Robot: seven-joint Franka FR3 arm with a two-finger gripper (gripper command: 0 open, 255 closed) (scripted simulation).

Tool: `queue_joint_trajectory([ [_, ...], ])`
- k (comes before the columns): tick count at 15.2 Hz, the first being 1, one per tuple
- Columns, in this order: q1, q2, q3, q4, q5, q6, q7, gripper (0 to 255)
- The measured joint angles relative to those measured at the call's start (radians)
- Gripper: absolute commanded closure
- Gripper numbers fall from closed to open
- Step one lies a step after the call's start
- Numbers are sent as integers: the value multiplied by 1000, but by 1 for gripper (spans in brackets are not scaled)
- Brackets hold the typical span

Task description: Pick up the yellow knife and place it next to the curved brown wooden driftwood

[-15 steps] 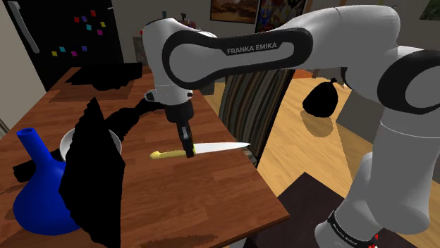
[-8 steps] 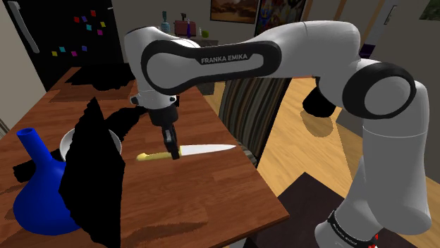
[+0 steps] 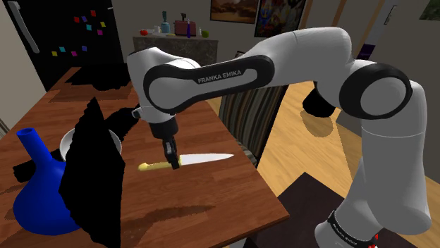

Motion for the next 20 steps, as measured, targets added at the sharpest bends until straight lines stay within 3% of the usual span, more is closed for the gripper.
queue_joint_trajectory([
  [15, -2, 50, -10, -128, -16, 176, 1, 255],
  [20, -1, 56, -11, -135, -18, 188, 2, 255],
])
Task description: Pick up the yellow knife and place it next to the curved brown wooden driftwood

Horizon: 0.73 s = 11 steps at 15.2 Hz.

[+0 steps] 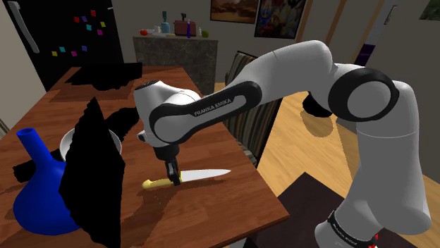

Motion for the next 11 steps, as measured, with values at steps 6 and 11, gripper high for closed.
queue_joint_trajectory([
  [6, 0, 0, 0, 0, 0, 0, 0, 0],
  [11, 1, -3, 1, 35, 2, -38, -1, 0],
])
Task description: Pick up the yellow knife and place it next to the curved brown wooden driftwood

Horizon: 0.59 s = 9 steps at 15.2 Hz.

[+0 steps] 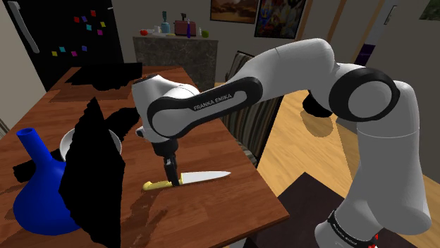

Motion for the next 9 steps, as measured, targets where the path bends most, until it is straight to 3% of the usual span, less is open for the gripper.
queue_joint_trajectory([
  [3, 3, 0, 1, 75, 1, -74, -2, 0],
  [9, 5, 3, 1, 92, 1, -89, -2, 0],
])
